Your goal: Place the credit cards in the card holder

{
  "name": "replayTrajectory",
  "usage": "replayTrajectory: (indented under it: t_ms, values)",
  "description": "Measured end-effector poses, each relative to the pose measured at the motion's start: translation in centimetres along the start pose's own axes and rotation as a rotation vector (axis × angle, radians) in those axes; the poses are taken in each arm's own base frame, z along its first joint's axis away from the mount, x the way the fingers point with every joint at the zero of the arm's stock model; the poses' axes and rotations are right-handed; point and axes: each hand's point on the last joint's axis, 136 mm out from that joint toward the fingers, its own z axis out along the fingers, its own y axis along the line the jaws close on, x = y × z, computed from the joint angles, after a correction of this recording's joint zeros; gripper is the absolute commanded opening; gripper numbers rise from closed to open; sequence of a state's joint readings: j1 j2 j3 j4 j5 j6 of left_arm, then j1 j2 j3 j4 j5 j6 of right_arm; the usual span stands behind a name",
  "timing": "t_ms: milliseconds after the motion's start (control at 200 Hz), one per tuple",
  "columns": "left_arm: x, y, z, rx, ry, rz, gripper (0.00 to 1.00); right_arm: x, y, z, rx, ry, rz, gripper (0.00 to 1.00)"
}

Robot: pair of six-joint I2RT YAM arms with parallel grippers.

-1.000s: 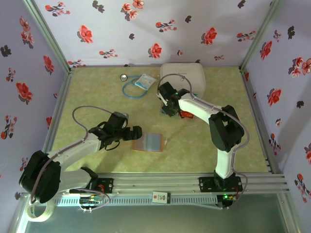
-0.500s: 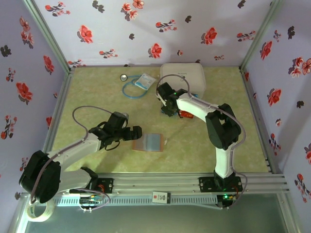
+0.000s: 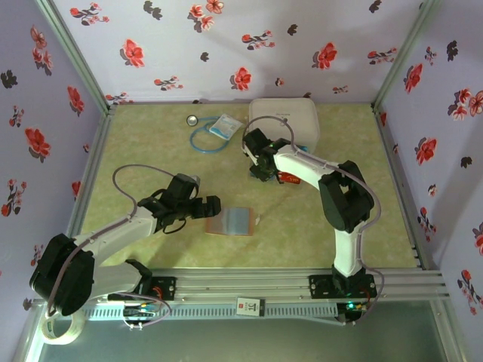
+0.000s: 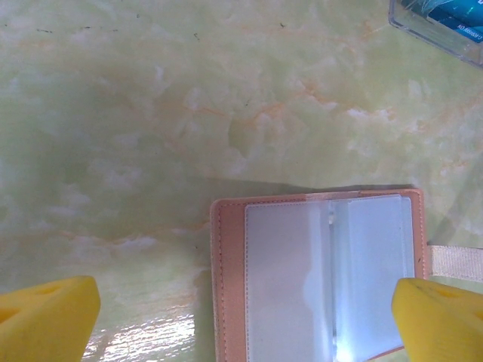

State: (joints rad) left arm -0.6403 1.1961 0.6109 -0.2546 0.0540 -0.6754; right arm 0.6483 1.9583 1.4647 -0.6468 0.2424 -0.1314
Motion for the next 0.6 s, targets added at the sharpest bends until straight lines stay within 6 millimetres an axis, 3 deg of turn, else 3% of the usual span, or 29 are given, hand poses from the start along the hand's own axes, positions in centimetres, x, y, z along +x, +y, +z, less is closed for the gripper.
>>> replayTrajectory:
  t_ms: [190, 600]
  values:
    - [-0.01, -0.01, 0.0, 0.0, 0.0, 0.0, 1.0, -0.03, 0.23, -0.01, -0.008, -0.001, -0.002, 0.27]
    - [0.06, 0.05, 0.1, -0.003, 0.003, 0.0, 1.0, 0.06, 0.73, 0.21, -0.014, 0.005, -0.017, 0.32]
